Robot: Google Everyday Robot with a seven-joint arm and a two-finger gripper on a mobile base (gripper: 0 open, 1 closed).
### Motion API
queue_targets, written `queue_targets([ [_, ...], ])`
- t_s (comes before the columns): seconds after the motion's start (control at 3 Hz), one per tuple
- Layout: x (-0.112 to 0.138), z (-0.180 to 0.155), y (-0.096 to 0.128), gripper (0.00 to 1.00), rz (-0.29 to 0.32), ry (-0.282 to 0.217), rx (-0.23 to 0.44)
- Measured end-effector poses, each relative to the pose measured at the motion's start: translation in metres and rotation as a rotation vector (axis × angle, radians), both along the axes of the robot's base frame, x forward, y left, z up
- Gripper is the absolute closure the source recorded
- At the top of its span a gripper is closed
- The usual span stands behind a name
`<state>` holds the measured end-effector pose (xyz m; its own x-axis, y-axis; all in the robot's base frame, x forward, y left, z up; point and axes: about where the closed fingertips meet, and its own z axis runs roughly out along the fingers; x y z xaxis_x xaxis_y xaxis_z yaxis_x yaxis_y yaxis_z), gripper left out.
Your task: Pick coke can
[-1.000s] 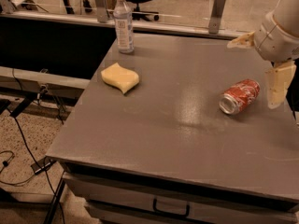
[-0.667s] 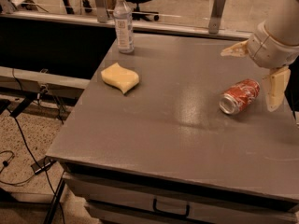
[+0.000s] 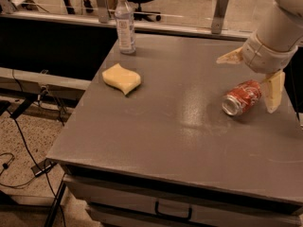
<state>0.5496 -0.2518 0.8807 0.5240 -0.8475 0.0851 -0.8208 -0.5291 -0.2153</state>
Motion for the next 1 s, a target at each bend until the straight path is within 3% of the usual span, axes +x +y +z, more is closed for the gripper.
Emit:
queue_targets([
  [0.67, 0.001, -0.025, 0.001, 0.0, 0.049, 0.042, -0.029],
  [1.0, 0.001, -0.038, 0.001, 0.17, 0.052, 0.066, -0.033],
])
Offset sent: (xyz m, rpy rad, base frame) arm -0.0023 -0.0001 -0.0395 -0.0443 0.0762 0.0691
